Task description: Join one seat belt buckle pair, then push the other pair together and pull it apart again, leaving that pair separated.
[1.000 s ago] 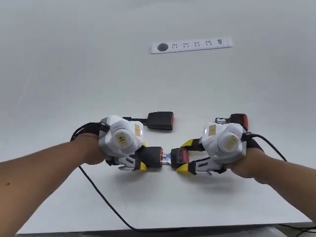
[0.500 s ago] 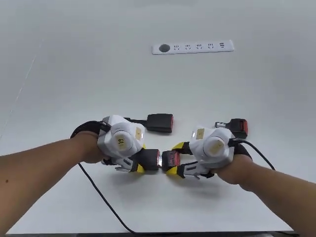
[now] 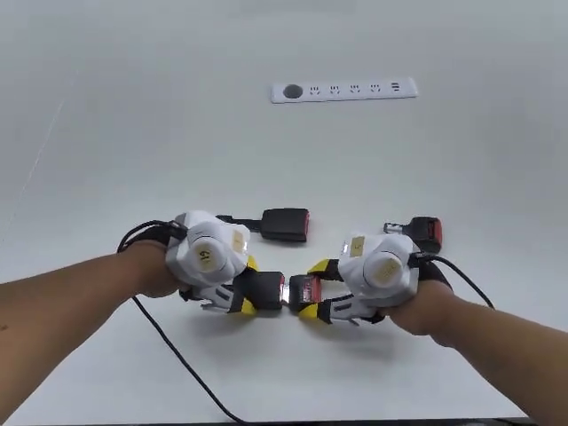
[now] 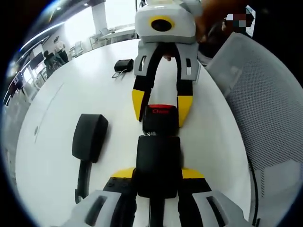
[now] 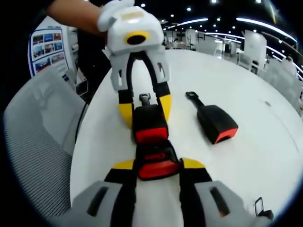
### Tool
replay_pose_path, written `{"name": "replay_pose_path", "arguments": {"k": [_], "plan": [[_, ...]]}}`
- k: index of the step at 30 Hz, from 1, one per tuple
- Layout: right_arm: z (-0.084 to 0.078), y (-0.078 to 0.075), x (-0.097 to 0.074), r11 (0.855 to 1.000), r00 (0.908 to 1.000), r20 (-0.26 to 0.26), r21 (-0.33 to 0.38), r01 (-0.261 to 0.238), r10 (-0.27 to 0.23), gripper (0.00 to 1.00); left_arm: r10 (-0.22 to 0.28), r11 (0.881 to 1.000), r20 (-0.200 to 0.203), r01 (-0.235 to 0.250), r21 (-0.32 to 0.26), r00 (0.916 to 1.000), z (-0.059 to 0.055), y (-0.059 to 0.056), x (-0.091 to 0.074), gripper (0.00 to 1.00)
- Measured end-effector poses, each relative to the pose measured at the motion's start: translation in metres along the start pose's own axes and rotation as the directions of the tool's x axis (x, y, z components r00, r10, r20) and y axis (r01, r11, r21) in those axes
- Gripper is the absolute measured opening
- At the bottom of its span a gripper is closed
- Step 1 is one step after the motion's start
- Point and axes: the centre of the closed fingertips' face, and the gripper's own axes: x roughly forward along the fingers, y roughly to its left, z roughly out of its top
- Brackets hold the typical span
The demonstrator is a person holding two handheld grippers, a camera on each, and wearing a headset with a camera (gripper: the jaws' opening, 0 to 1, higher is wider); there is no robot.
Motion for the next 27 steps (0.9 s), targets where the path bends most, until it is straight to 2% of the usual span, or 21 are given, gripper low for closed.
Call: {"name": "replay_pose_path", "arguments": {"k": [3,4,6,7,10,11,12,13,15,16,19,24,26,27], "plan": [[0.0002,0.0011,-0.0005,1.000,0.9998,0.019,0.001,0.007,-0.007,0.33,-0.003,1.000,0.032,0.003,-0.008,0.9995,-0.0002,0.0000,-0.0007,0.34],[0.0003,0.0019,-0.0004,1.000,0.9995,0.025,-0.020,0.022,-0.021,0.33,-0.005,1.000,0.041,0.005,-0.013,0.9992,-0.0004,0.0003,-0.0011,0.34],[0.0010,0.0020,-0.0005,0.999,0.9984,0.051,0.035,0.022,-0.024,0.33,-0.008,1.000,0.056,0.009,-0.011,0.9984,-0.0003,0.0003,-0.0014,0.34],[0.0001,0.0004,-0.0020,0.999,0.9978,0.060,0.029,0.024,-0.026,0.33,-0.009,1.000,0.063,0.009,-0.012,0.9980,-0.0002,0.0005,-0.0015,0.34],[-0.0001,0.0016,-0.0016,1.000,0.9980,0.056,-0.010,0.030,-0.029,0.33,-0.019,1.000,0.078,0.020,-0.006,0.9967,0.0004,0.0003,-0.0019,0.33],[0.0002,0.0013,-0.0013,0.999,0.9982,0.051,-0.037,0.033,-0.031,0.33,-0.023,1.000,0.081,0.023,-0.003,0.9965,0.0005,-0.0002,-0.0017,0.33],[-0.0004,0.0006,-0.0015,0.994,0.9984,0.038,-0.101,0.045,-0.041,0.33,-0.026,1.000,0.085,0.026,-0.002,0.9961,0.0004,-0.0007,-0.0016,0.33],[-0.0005,0.0014,-0.0009,0.994,0.9985,0.034,-0.099,0.045,-0.042,0.33,-0.023,1.000,0.088,0.024,-0.003,0.9959,0.0001,-0.0003,-0.0017,0.33],[0.0001,0.0010,-0.0009,0.999,0.9980,0.054,-0.036,0.035,-0.033,0.33,-0.022,1.000,0.098,0.023,-0.010,0.9950,0.0006,-0.0005,-0.0017,0.33],[0.0000,0.0015,-0.0012,0.997,0.9978,0.051,-0.060,0.044,-0.041,0.33,-0.022,1.000,0.098,0.023,-0.007,0.9949,0.0008,-0.0006,-0.0017,0.33],[0.0003,0.0006,-0.0016,0.998,0.9977,0.054,-0.055,0.044,-0.041,0.33,-0.024,1.000,0.101,0.024,-0.002,0.9946,0.0012,-0.0007,-0.0017,0.33],[0.0006,0.0008,-0.0026,0.999,0.9969,0.071,-0.022,0.036,-0.034,0.32,-0.023,1.000,0.115,0.024,-0.003,0.9931,0.0011,-0.0007,-0.0023,0.33],[0.0007,0.0017,-0.0032,0.999,0.9957,0.088,0.019,0.028,-0.030,0.32,-0.025,1.000,0.118,0.026,-0.007,0.9927,0.0013,-0.0009,-0.0024,0.33],[0.0001,0.0017,-0.0036,0.999,0.9957,0.086,0.002,0.034,-0.034,0.32,-0.028,1.000,0.119,0.029,-0.005,0.9925,0.0014,-0.0010,-0.0025,0.33]]}}
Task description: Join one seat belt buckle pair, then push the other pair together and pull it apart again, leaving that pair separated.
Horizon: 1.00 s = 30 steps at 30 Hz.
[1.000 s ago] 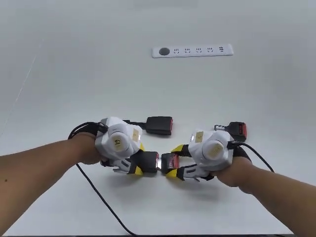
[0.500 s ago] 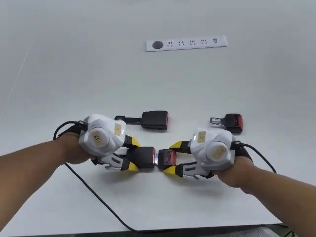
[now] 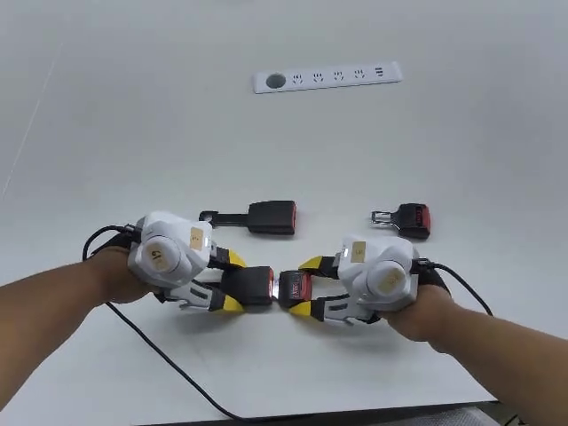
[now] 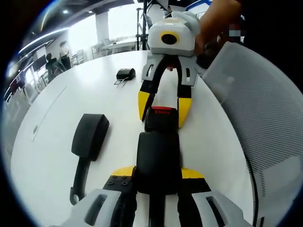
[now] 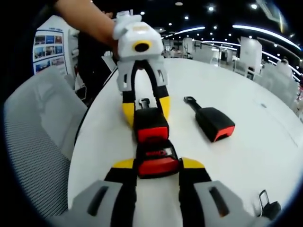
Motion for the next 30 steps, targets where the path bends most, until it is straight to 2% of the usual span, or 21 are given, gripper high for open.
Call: {"name": "replay_pose_path", "arguments": {"k": [24,30], "plan": [[0.0013,0.0003,0.0009,1.000,0.9997,0.025,0.017,0.006,-0.006,0.33,-0.005,1.000,0.016,0.005,-0.020,0.9999,0.0003,-0.0007,-0.0007,0.33],[0.0017,0.0009,0.0017,1.000,0.9998,0.014,0.006,0.010,-0.010,0.34,0.000,1.000,-0.002,0.000,-0.011,1.0000,0.0008,-0.0007,-0.0001,0.34]]}}
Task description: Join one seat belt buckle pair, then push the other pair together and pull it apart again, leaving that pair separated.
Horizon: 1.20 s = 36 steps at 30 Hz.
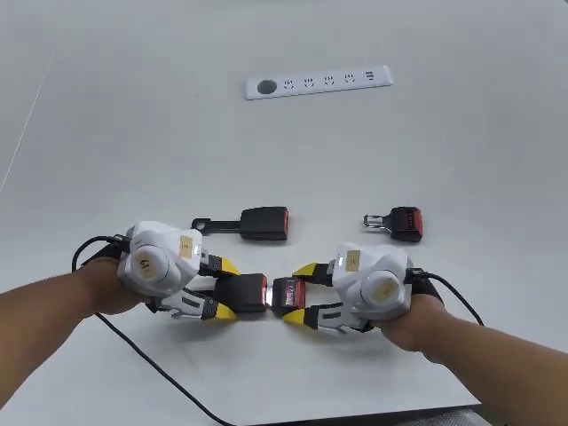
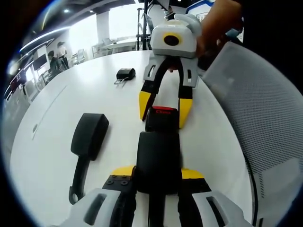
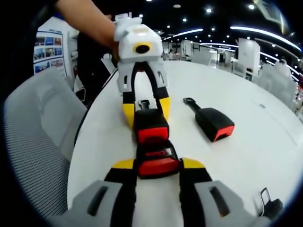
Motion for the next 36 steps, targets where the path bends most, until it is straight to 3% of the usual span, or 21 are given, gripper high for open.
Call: {"name": "replay_pose_path", "arguments": {"k": [3,7,11,12,14,16,18,21,24,27,28,30,33,36], "plan": [[0.000,0.001,0.000,1.000,0.9999,-0.011,-0.029,0.005,-0.006,0.35,0.001,1.000,-0.012,-0.001,0.001,0.9999,0.001,0.000,0.001,0.34],[0.001,0.000,0.000,1.000,0.9999,-0.012,-0.004,-0.001,0.001,0.36,0.010,1.000,-0.041,-0.009,0.005,0.9991,0.002,-0.001,0.001,0.35],[0.001,0.001,-0.003,0.999,0.9986,-0.040,-0.017,0.032,-0.033,0.37,0.044,0.998,-0.073,-0.047,-0.034,0.9963,0.001,-0.001,0.001,0.37],[0.003,0.003,-0.006,0.999,0.9989,-0.033,-0.010,0.034,-0.034,0.38,0.047,0.998,-0.077,-0.049,-0.033,0.9960,0.001,-0.002,0.000,0.39],[0.008,0.003,-0.011,0.998,0.9991,-0.005,0.044,0.043,-0.042,0.51,0.074,0.995,-0.083,-0.079,-0.058,0.9938,0.002,0.000,-0.004,0.42],[0.012,-0.001,-0.017,0.997,0.9979,0.017,0.056,0.061,-0.062,0.63,0.092,0.992,-0.029,-0.094,-0.080,0.9953,0.013,0.001,-0.007,0.47],[0.012,-0.001,-0.026,0.986,0.9971,0.030,0.153,0.064,-0.069,0.62,0.113,0.988,-0.010,-0.113,-0.103,0.9936,0.021,0.003,-0.013,0.55],[0.015,-0.013,-0.044,0.980,0.9878,0.079,0.161,0.120,-0.134,0.68,0.149,0.981,0.021,-0.145,-0.127,0.9887,0.034,0.011,-0.019,0.63],[0.011,-0.016,-0.058,0.974,0.9850,0.072,0.176,0.142,-0.157,0.77,0.178,0.977,0.042,-0.171,-0.129,0.9831,0.047,0.019,-0.024,0.66],[0.014,-0.025,-0.077,0.969,0.9732,0.110,0.168,0.182,-0.202,0.80,0.212,0.969,0.070,-0.200,-0.141,0.9749,0.062,0.031,-0.028,0.73],[0.011,-0.030,-0.084,0.965,0.9702,0.107,0.173,0.197,-0.217,0.82,0.225,0.967,0.084,-0.213,-0.139,0.9706,0.069,0.036,-0.030,0.75],[0.006,-0.038,-0.096,0.959,0.9662,0.099,0.180,0.218,-0.238,0.84,0.254,0.965,0.070,-0.249,-0.079,0.9646,0.078,0.044,-0.034,0.74],[0.000,-0.051,-0.112,0.948,0.9578,0.090,0.196,0.252,-0.273,0.87,0.252,0.965,0.095,-0.244,-0.093,0.9630,0.094,0.048,-0.038,0.74],[-0.005,-0.065,-0.127,0.939,0.9487,0.080,0.191,0.286,-0.306,0.87,0.265,0.964,0.095,-0.261,-0.050,0.9595,0.105,0.059,-0.045,0.74]]}}
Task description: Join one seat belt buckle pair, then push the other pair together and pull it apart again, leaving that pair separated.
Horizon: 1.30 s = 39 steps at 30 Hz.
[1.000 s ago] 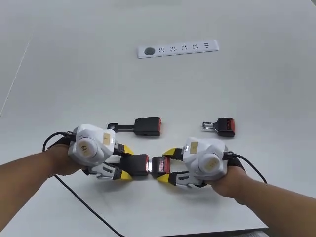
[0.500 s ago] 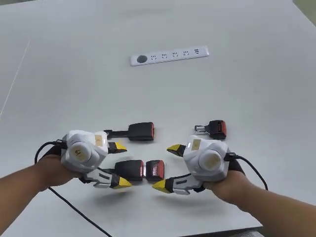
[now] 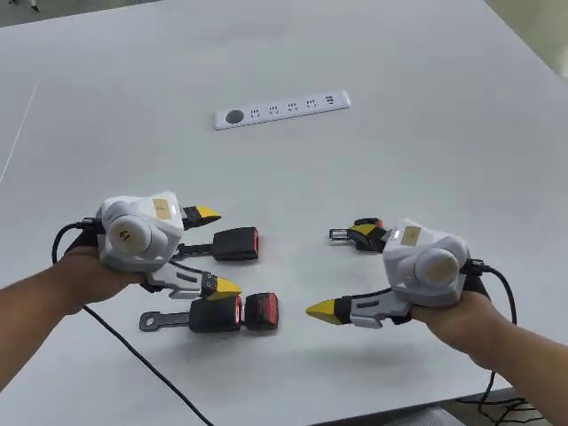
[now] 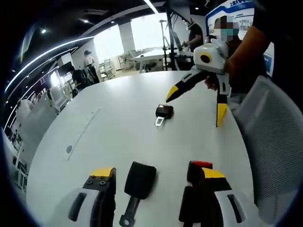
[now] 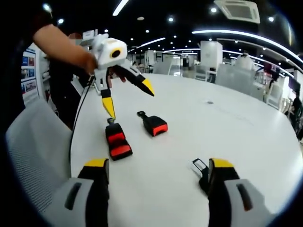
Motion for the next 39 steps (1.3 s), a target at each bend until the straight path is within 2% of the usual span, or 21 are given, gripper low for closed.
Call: {"name": "replay_pose_path", "arguments": {"k": [2,4,8,14,17,23,26,30,39], "plan": [[0.000,-0.012,-0.007,1.000,0.9999,0.000,0.012,0.013,-0.013,0.87,0.002,1.000,-0.006,-0.002,0.006,1.0000,0.001,0.007,-0.002,0.73],[0.001,-0.025,-0.015,0.999,0.9994,0.009,0.003,0.032,-0.032,0.87,0.019,1.000,-0.009,-0.019,0.000,0.9998,0.002,0.021,-0.007,0.73],[0.001,-0.050,-0.029,0.999,0.9981,0.037,0.013,0.050,-0.050,0.88,0.038,0.999,0.003,-0.038,-0.002,0.9993,0.007,0.036,-0.011,0.74],[-0.013,-0.069,-0.038,0.999,0.9987,-0.013,-0.010,0.049,-0.049,0.87,0.025,1.000,-0.011,-0.025,0.008,0.9996,0.002,0.048,-0.007,0.74],[-0.022,-0.076,-0.039,0.999,0.9985,-0.042,-0.011,0.036,-0.037,0.85,-0.002,1.000,-0.030,0.003,0.021,0.9996,-0.003,0.045,0.000,0.74],[-0.040,-0.079,-0.033,1.000,0.9953,-0.095,-0.006,-0.019,0.018,0.80,-0.051,0.998,-0.073,0.054,0.038,0.9960,-0.016,0.042,0.016,0.74],[-0.046,-0.081,-0.027,0.999,0.9925,-0.116,-0.005,-0.037,0.036,0.78,-0.063,0.998,-0.082,0.065,0.026,0.9946,-0.025,0.043,0.024,0.74],[-0.050,-0.081,-0.015,0.998,0.9894,-0.128,0.002,-0.069,0.069,0.76,-0.090,0.996,-0.115,0.092,0.012,0.9893,-0.042,0.040,0.033,0.74],[-0.057,-0.088,0.005,0.993,0.9823,-0.147,0.015,-0.116,0.117,0.74,-0.137,0.991,-0.141,0.135,-0.025,0.9804,-0.064,0.034,0.051,0.74]]}}
